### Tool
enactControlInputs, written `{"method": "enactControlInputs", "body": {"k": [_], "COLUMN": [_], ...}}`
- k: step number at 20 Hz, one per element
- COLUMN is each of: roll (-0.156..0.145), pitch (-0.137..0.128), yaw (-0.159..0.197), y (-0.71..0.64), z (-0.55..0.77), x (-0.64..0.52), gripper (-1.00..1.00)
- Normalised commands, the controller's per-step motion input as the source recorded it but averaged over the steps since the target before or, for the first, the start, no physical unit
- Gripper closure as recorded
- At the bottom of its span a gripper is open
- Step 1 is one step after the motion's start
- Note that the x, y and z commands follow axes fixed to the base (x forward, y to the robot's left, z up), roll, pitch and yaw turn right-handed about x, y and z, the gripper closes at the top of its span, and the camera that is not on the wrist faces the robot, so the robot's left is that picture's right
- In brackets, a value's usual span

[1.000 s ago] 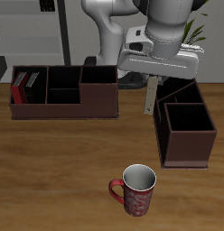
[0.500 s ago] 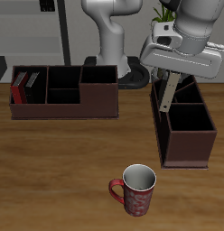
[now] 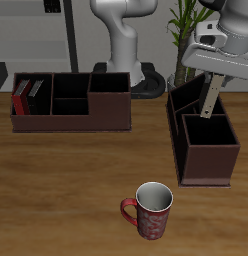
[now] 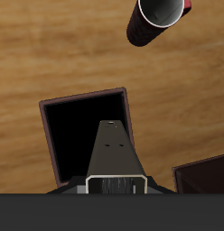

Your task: Place the red book into the back desk caddy's left compartment and place the black book into the back desk caddy's left compartment and place the yellow book into the left desk caddy's right compartment

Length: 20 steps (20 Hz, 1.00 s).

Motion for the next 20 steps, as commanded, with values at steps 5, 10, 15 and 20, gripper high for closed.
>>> {"method": "enactControlInputs", "body": {"k": [5,10,15,20], "roll": [0.042,-0.036,-0.001,0.027], "pitch": [0.007,0.038,0.041,0.034], "yaw": [-0.005,-0.026,-0.012,0.01], "y": [0.17,-0.04,-0.05,0.05], "z": [0.01,-0.07,-0.18,-0.26], "x": [0.21,0.33,0.15,-0.01], "gripper": [1.0,1.0,1.0,1.0]}}
